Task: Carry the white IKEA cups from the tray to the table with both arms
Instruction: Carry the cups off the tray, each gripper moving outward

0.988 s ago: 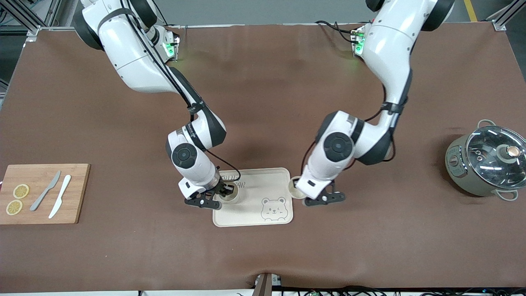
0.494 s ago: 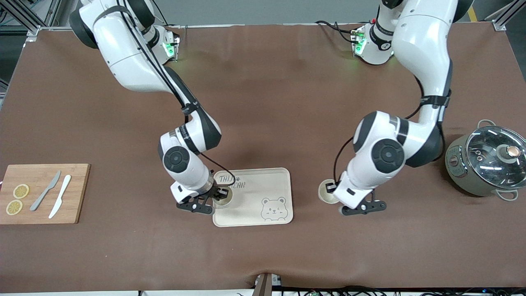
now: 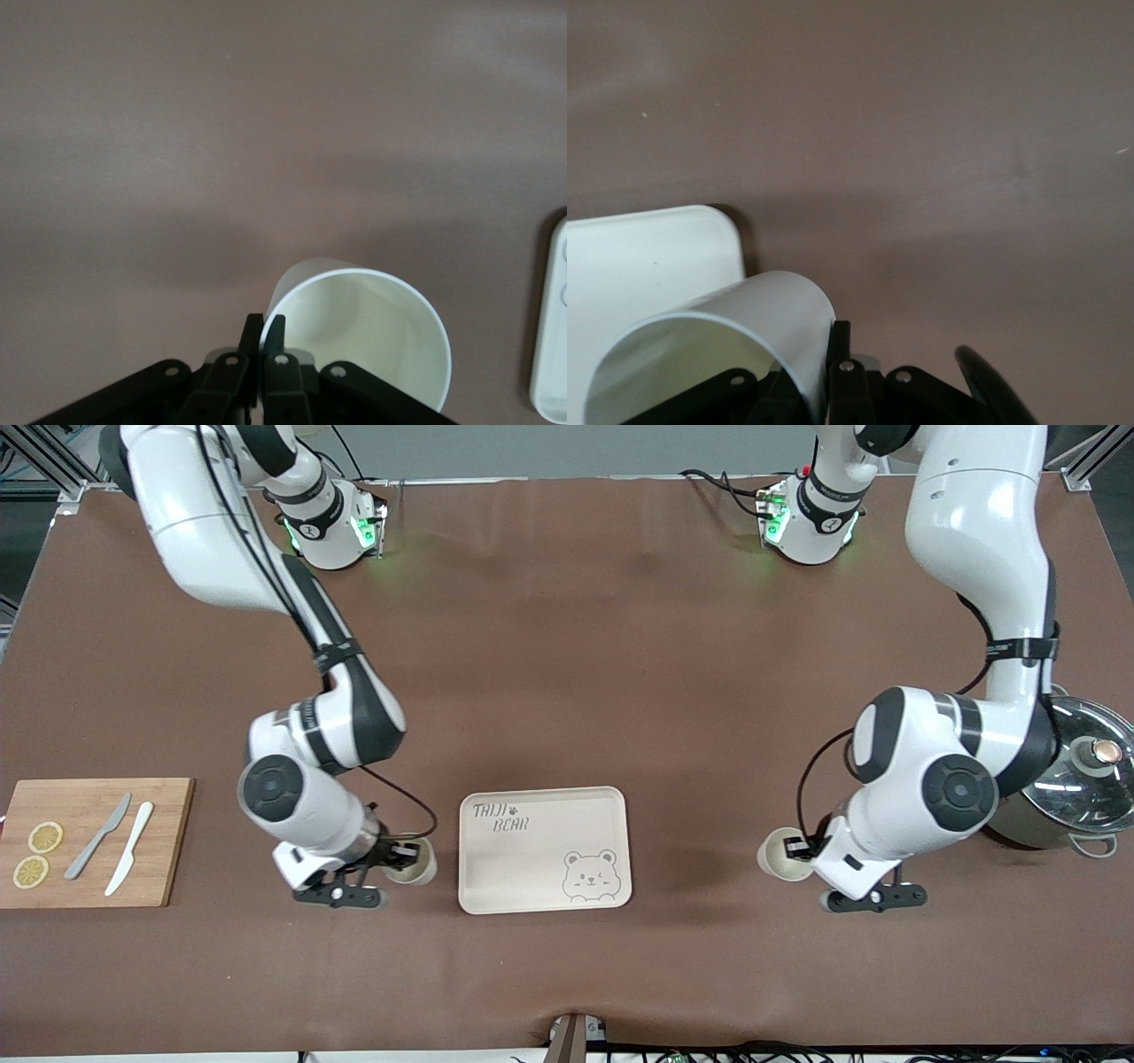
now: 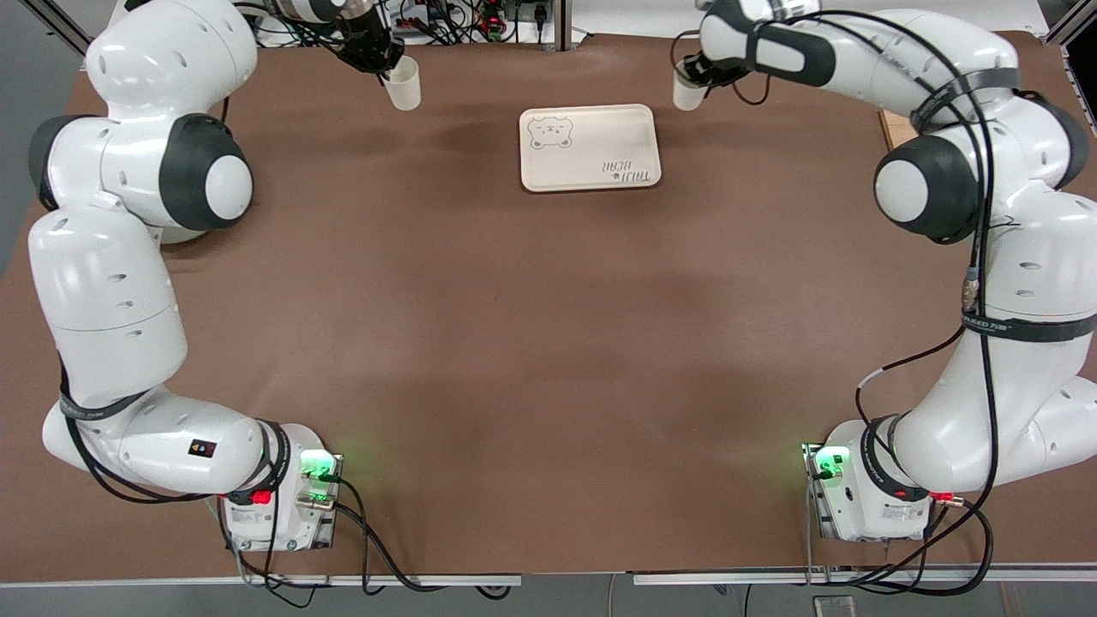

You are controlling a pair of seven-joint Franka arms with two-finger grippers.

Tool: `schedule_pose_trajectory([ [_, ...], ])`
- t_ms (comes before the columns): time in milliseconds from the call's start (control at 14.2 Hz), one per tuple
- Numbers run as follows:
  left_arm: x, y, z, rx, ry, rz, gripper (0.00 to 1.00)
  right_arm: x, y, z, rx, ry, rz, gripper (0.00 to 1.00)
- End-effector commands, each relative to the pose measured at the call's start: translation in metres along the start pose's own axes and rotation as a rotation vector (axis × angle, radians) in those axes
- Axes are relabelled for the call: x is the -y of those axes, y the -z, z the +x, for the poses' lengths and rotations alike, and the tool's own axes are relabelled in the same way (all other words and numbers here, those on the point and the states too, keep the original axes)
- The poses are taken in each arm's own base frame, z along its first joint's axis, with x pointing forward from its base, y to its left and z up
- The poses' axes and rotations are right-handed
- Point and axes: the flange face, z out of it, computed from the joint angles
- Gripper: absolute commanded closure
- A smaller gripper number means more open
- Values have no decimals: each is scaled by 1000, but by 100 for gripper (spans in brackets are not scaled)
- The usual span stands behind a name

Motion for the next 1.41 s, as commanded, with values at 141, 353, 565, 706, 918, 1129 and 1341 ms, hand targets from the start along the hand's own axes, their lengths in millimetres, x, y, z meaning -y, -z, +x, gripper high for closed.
schedule_pose_trajectory([
  [141, 54, -2, 9, 20, -12, 5, 100, -89, 45, 11, 38, 147, -5, 100],
  [353, 77, -23, 13, 48, -37, 10, 100, -149, 52, 18, 44, 241, -7, 100],
  [565, 91, -55, 15, 83, -28, 14, 100, -214, 49, 21, 37, 307, 60, 100],
  [706, 101, -66, 16, 94, -34, 23, 100, -245, 42, 21, 23, 363, 96, 100],
  [918, 104, -75, 16, 101, -33, 27, 100, -255, 18, 21, 27, 360, 98, 100],
  [1129, 105, -84, 16, 102, -33, 29, 100, -256, -9, 15, -10, 353, 83, 100],
  [1341, 110, -95, 18, 96, -28, 29, 100, -256, -36, 14, -19, 349, 80, 100],
])
